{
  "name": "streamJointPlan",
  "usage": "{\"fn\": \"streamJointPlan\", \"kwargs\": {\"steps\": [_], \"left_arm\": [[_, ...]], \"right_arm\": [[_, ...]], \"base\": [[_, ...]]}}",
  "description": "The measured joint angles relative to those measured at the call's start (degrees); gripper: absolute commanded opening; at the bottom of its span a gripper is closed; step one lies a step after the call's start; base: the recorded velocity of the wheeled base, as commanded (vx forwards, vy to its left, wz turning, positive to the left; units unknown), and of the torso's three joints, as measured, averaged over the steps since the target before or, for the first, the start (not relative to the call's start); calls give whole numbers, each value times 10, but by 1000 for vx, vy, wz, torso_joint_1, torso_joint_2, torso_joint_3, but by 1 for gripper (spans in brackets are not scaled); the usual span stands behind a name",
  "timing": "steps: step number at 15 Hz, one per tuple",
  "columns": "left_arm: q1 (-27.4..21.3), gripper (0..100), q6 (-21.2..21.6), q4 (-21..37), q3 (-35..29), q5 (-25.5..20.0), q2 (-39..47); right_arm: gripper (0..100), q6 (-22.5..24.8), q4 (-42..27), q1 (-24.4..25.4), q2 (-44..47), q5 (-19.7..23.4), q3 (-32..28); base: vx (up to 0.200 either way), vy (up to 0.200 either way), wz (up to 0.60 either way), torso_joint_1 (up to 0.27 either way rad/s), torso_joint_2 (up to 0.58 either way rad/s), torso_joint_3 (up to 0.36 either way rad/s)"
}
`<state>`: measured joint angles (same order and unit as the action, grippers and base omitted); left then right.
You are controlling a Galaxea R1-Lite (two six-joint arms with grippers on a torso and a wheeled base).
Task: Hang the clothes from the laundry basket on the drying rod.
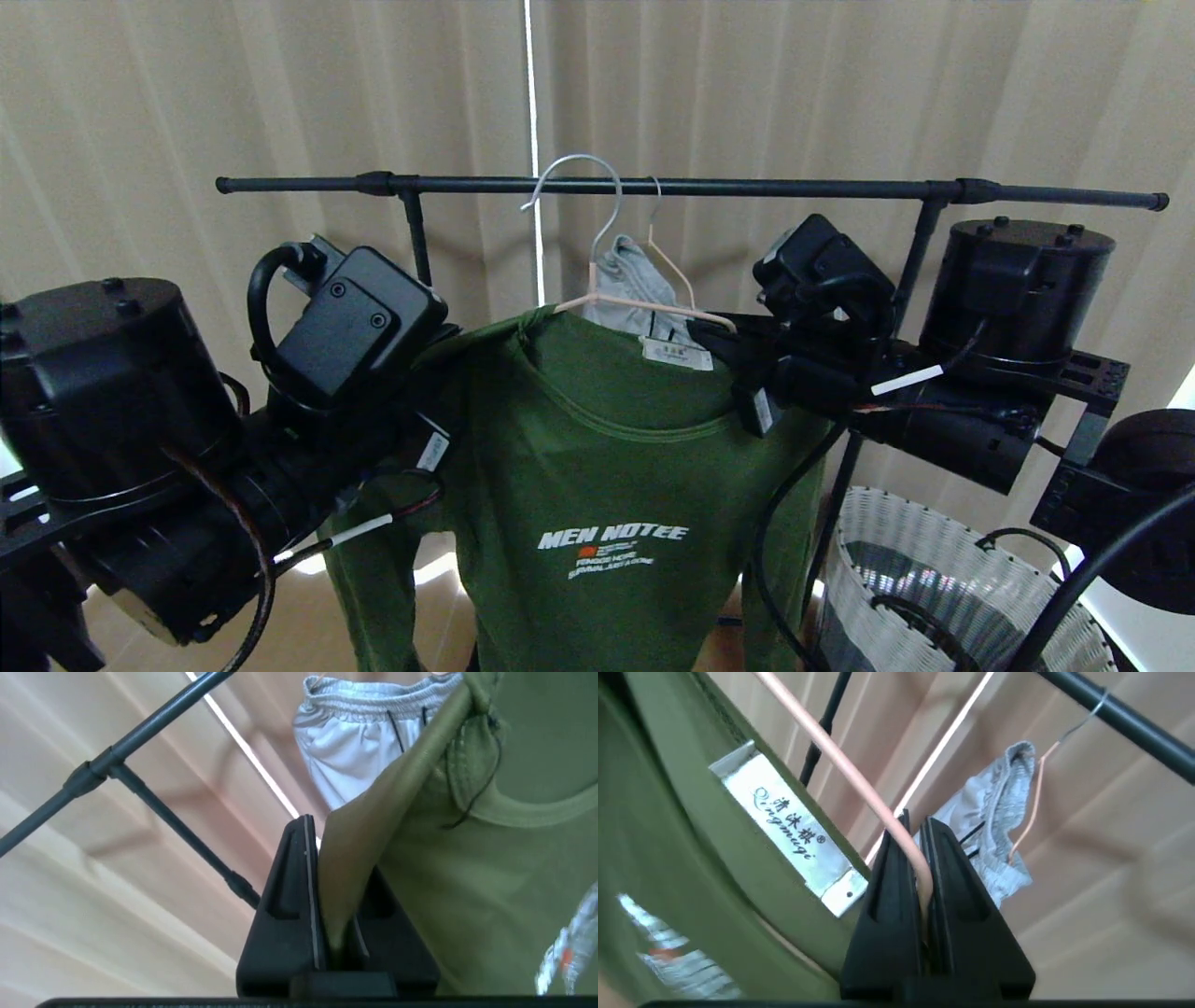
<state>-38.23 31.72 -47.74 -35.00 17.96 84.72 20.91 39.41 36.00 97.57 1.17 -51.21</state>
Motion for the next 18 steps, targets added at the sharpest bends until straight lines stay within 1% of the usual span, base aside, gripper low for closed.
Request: {"fn": "streamJointPlan", "kwargs": {"steps": [3,4,5,7,10,13,15,18], "left_arm": [[0,0,-2,0,2,-3,-1],[0,100,-5,1,3,-4,-2],[1,100,-10,1,3,-4,-3],[1,100,-47,1,-3,-7,-6],[8,100,-80,5,-5,-48,-21],[37,100,-88,27,-5,-58,-44],[56,100,-89,30,0,-64,-54],[67,100,-88,32,5,-64,-64]], "right_arm": [[0,0,2,0,-1,-1,2],[0,0,4,1,-1,-2,5],[0,-1,4,0,-2,-4,6],[0,-1,5,1,-5,-18,7],[0,-1,5,-5,-14,-33,8],[0,-2,9,-29,-26,-40,20],[0,-4,9,-52,-34,-39,35],[0,-4,10,-85,-50,-42,58]], "base": [[0,0,0,0,0,0],[0,0,0,0,0,0],[0,0,0,0,0,0],[0,0,0,0,0,0],[0,0,0,0,0,0],[0,0,0,0,0,0],[0,0,0,0,0,0],[0,0,0,0,0,0]]}}
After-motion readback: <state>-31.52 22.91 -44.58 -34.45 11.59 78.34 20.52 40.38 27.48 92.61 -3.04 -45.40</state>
